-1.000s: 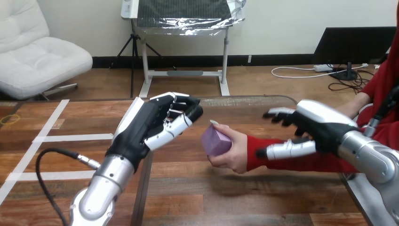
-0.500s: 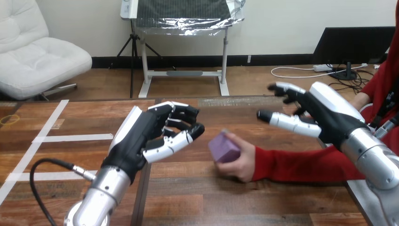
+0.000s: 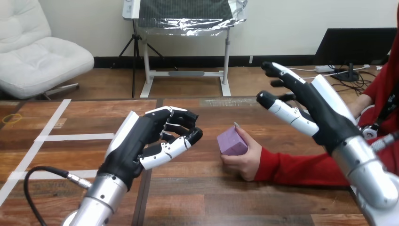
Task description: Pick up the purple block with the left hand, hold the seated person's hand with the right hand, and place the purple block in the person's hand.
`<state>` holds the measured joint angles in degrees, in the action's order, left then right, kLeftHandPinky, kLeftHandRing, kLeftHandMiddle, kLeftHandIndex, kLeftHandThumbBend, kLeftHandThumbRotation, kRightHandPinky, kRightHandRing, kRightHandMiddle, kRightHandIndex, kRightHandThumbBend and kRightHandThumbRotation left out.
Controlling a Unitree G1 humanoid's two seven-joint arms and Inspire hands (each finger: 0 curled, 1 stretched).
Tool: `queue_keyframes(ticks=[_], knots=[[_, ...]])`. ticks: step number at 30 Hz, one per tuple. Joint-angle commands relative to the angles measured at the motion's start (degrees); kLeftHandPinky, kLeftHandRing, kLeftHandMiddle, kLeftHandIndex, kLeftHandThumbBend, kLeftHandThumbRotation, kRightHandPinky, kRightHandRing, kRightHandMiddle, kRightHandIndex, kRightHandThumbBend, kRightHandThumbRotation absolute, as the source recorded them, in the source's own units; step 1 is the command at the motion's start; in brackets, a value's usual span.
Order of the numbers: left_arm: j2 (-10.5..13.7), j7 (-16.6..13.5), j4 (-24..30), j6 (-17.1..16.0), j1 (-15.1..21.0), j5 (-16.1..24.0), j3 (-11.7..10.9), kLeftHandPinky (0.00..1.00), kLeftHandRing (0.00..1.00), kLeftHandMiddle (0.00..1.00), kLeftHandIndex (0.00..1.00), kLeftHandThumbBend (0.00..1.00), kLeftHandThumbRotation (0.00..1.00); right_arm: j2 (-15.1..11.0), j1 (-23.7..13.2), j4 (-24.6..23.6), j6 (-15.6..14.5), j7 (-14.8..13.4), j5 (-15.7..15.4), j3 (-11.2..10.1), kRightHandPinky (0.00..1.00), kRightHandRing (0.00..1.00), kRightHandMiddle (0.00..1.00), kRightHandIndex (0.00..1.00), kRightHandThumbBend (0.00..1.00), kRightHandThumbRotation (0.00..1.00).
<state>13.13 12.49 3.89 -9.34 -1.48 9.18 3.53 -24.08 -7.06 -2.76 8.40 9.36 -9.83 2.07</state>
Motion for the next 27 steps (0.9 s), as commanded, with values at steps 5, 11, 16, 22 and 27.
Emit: queue_keyframes(ticks=[5, 11, 16, 22, 27], knots=[[-0.1, -1.8, 4.5, -5.4, 2.0, -1.6, -1.8, 0.50, 0.60, 0.64, 0.60, 0.49, 0.40, 5.3, 2.6, -2.3, 10.3, -0.4, 7.8, -1.7, 0.77, 0.86, 0.88, 0.87, 0.71, 1.00], [-0.2, -2.1, 5.3, -6.2, 2.1, -1.9, -1.8, 0.50, 0.60, 0.64, 0.60, 0.50, 0.41, 7.9, 5.6, -1.4, 15.1, -0.1, 9.7, -0.7, 0.75, 0.82, 0.84, 0.84, 0.73, 1.00], [-0.4, -2.1, 4.9, -7.4, 2.5, -2.4, -1.8, 0.50, 0.61, 0.64, 0.60, 0.51, 0.42, 10.6, 8.0, -1.0, 17.1, 0.9, 12.5, 0.6, 0.74, 0.80, 0.83, 0.82, 0.72, 0.99], [-1.3, -2.8, 3.3, -9.9, 3.0, -3.1, -1.7, 0.50, 0.60, 0.64, 0.61, 0.49, 0.45, 13.6, 10.1, 0.5, 20.4, 2.0, 14.7, 1.6, 0.73, 0.79, 0.82, 0.81, 0.73, 0.95], [-3.0, -3.1, 1.3, -12.0, 3.2, -5.7, -1.9, 0.49, 0.61, 0.65, 0.61, 0.45, 0.47, 14.9, 10.9, 2.6, 22.9, 2.6, 14.4, 2.3, 0.72, 0.79, 0.81, 0.81, 0.72, 0.97]])
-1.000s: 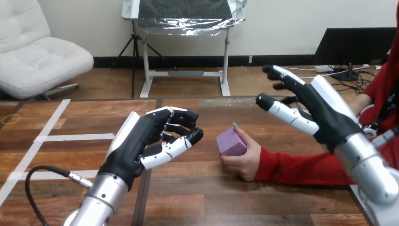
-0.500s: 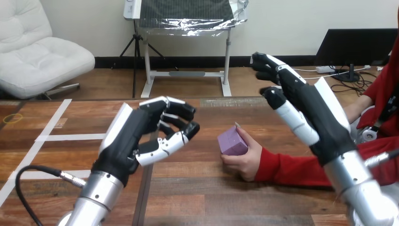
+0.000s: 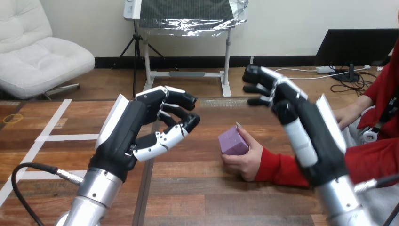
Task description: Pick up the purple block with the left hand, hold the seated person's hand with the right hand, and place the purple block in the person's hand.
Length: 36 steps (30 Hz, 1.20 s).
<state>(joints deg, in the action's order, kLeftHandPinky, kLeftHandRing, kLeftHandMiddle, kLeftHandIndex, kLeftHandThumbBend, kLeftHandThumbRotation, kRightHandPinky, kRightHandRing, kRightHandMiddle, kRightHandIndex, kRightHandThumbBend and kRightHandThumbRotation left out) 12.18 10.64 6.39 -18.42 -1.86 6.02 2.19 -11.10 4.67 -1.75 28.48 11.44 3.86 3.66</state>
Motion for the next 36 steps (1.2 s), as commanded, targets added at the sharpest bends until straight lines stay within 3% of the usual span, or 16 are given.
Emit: queue_keyframes(ticks=[1, 7, 15, 21, 29, 36], knots=[[-3.0, -1.8, -2.1, -4.2, 3.6, -3.2, -0.8, 0.49, 0.61, 0.65, 0.61, 0.44, 0.48, 2.1, -0.7, 1.8, 2.9, 0.8, 0.8, 0.9, 0.72, 0.79, 0.81, 0.81, 0.73, 0.97], [-6.1, -6.5, -5.8, -10.2, 3.8, -2.2, -1.6, 0.45, 0.60, 0.64, 0.62, 0.49, 0.66, 2.3, -0.9, 2.6, 2.6, 2.3, 1.3, 1.0, 0.73, 0.79, 0.80, 0.81, 0.77, 0.99], [-7.9, -10.9, -9.1, -14.5, 4.2, 0.1, -2.0, 0.43, 0.61, 0.65, 0.66, 0.55, 0.89, 2.9, -0.9, 1.9, 1.1, 3.5, 2.9, 0.7, 0.75, 0.80, 0.81, 0.82, 0.80, 1.00], [-7.4, -9.5, -10.1, -13.9, 4.2, -2.0, -1.6, 0.52, 0.69, 0.72, 0.73, 0.64, 0.98, 2.1, -1.0, 1.6, 0.6, 5.4, 3.9, 1.0, 0.77, 0.83, 0.83, 0.83, 0.79, 1.00], [-6.8, -5.0, -10.3, -12.1, 4.0, -6.2, -0.8, 0.67, 0.79, 0.82, 0.82, 0.78, 1.00, 1.3, -1.0, 1.6, -1.2, 7.0, 3.9, 0.9, 0.80, 0.85, 0.86, 0.85, 0.80, 1.00], [-7.4, -3.8, -9.8, -10.6, 3.6, -7.3, -0.9, 0.67, 0.82, 0.85, 0.84, 0.82, 0.99, 1.0, -0.6, 1.2, -2.2, 7.6, 3.2, 0.6, 0.81, 0.86, 0.87, 0.85, 0.82, 1.00]])
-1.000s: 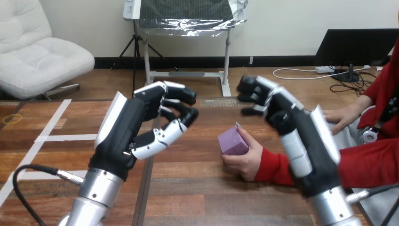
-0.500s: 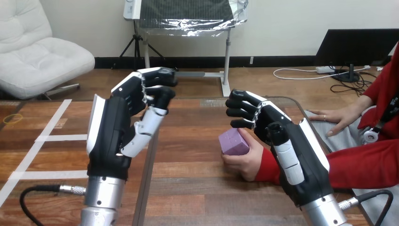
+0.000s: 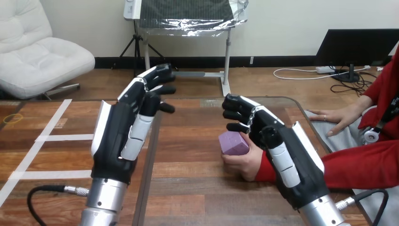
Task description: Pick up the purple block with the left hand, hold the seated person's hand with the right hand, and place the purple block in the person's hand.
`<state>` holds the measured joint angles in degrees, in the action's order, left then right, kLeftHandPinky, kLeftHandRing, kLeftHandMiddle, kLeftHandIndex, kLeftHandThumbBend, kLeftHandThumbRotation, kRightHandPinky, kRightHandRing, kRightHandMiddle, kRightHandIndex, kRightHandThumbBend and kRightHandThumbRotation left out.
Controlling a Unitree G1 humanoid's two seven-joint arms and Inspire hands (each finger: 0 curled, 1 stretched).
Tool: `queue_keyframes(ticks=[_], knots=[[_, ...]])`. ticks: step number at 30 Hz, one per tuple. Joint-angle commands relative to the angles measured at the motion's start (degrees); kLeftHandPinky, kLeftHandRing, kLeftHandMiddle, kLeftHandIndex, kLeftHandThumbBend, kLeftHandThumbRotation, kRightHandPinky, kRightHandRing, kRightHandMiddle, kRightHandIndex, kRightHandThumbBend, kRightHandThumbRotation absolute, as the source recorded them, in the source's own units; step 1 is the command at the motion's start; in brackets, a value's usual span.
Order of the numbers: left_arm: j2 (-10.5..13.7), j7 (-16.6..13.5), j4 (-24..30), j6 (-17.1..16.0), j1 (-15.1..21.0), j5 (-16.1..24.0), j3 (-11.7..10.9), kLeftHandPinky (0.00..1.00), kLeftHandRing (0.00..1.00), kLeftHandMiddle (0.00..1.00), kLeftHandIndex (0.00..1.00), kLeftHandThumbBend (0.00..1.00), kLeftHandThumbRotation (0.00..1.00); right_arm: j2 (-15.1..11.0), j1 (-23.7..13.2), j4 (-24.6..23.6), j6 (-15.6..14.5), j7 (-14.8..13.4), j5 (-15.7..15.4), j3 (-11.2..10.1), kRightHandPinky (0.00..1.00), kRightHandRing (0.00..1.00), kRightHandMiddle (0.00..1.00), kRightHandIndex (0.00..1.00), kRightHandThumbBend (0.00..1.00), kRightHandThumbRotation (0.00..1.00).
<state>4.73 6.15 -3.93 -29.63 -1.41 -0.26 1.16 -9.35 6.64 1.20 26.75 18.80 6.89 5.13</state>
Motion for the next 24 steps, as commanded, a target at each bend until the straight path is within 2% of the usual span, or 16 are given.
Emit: queue_keyframes(ticks=[1, 17, 24], knots=[[0.1, 1.0, 0.4, 0.7, 3.2, -1.1, 0.2, 0.66, 0.82, 0.85, 0.84, 0.82, 0.99, -0.8, -2.5, -1.7, -0.6, 0.4, 0.3, -0.9, 0.81, 0.86, 0.87, 0.85, 0.82, 1.00], [-0.5, 3.1, 0.7, 3.7, 2.9, -2.9, 0.1, 0.66, 0.81, 0.85, 0.86, 0.75, 0.96, -0.1, -3.0, -2.3, -1.4, 1.3, 1.6, -2.0, 0.83, 0.88, 0.88, 0.86, 0.84, 1.00], [-0.8, 4.0, 0.3, 3.5, 3.0, -4.2, 0.1, 0.67, 0.81, 0.85, 0.86, 0.74, 0.94, 0.5, -3.2, -2.1, -0.6, 0.8, 1.7, -2.5, 0.82, 0.86, 0.86, 0.85, 0.84, 1.00]])
